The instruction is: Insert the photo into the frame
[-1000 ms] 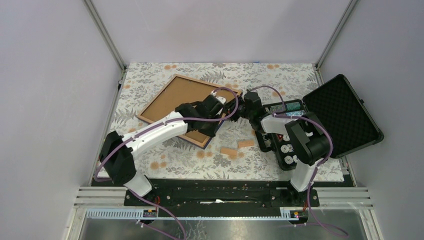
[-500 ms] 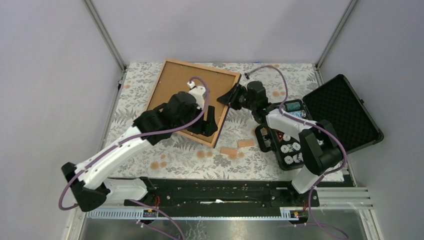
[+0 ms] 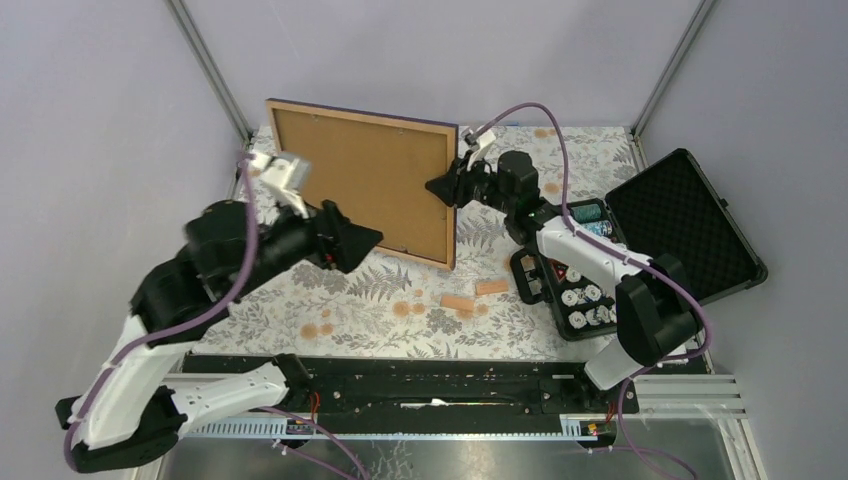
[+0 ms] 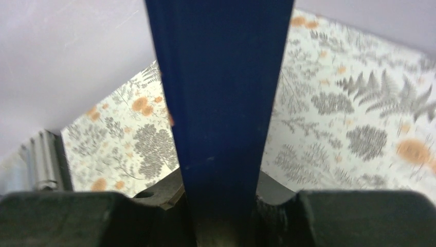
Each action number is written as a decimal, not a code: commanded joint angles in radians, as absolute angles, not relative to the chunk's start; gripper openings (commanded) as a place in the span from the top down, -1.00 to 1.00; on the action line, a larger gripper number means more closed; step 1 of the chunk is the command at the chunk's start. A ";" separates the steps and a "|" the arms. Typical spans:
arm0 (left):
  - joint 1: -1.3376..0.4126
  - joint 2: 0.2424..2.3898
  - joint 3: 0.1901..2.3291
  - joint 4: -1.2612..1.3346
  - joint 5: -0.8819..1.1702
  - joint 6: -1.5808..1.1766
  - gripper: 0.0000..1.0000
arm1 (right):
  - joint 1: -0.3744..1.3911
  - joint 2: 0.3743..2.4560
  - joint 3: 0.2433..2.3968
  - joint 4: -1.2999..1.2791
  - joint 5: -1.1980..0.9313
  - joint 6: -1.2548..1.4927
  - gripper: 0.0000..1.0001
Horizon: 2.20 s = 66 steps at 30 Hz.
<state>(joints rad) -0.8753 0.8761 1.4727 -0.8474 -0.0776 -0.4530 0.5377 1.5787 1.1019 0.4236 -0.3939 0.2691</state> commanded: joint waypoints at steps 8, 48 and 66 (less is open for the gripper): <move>-0.879 0.729 1.587 -0.891 -0.228 -0.475 -0.66 | 0.742 1.532 0.953 0.677 -0.249 -0.436 1.00; -0.878 0.558 1.367 -0.781 -0.324 -0.555 -0.69 | 1.252 2.353 1.300 0.958 0.492 -1.267 0.66; -0.878 0.552 1.336 -0.775 -0.333 -0.558 -0.81 | 1.272 2.144 1.246 0.509 0.290 -0.973 -1.00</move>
